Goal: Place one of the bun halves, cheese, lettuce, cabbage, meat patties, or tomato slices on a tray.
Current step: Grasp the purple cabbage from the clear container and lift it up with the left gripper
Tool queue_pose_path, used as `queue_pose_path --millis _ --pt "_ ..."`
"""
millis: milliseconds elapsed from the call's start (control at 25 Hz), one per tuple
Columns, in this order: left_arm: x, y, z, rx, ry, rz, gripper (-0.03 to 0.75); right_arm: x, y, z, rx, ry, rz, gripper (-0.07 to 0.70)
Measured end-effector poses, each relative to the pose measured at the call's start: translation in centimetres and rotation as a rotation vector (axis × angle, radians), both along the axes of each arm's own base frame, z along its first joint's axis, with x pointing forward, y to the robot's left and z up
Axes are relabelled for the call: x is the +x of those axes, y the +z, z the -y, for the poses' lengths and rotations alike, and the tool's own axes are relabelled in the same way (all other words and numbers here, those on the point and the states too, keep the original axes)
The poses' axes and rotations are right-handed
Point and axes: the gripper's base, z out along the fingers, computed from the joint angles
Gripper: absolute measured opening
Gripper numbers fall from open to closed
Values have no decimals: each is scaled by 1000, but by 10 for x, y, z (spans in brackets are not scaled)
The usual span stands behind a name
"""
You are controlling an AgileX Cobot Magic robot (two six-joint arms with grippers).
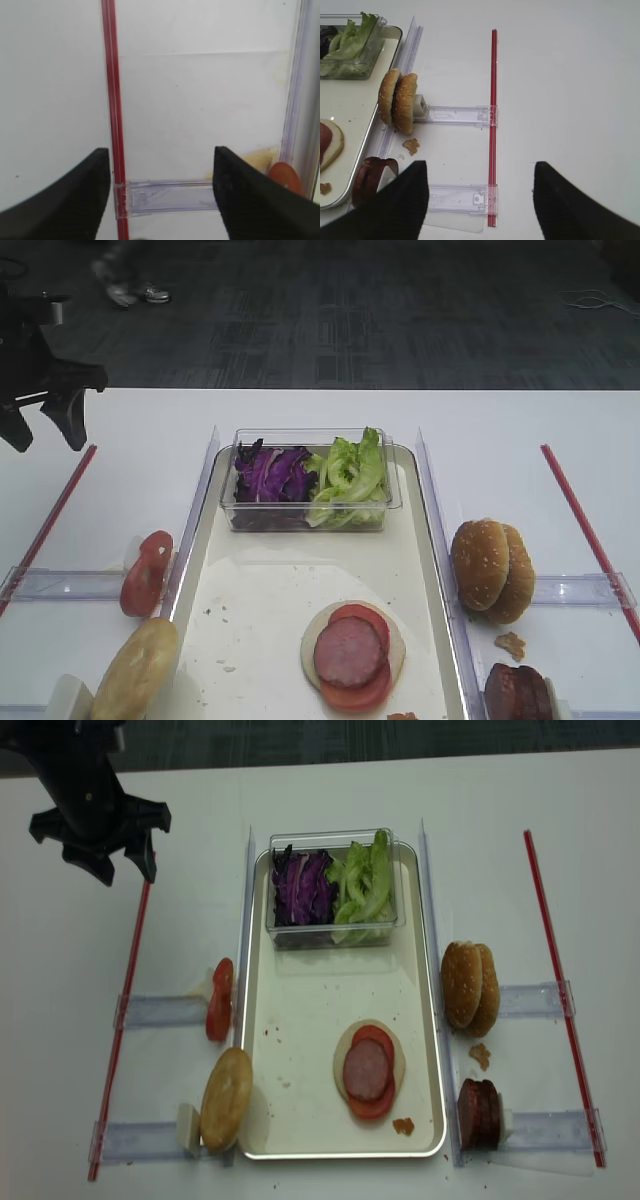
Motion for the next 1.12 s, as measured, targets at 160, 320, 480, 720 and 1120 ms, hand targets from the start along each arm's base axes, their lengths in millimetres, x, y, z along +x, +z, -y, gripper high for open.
queue_pose_path --millis 160,320,480,720,1120 --pt "0 0 4 -31 4 0 419 0 0 0 0 0 0 470" --pt "0 0 18 -35 -27 -1 419 0 0 0 0 0 0 469" --pt "-2 0 38 -35 -77 -2 419 0 0 0 0 0 0 469" --pt "0 6 61 -38 -124 19 419 0 0 0 0 0 0 469" --pt "17 11 119 -53 -226 83 419 0 0 0 0 0 0 468"
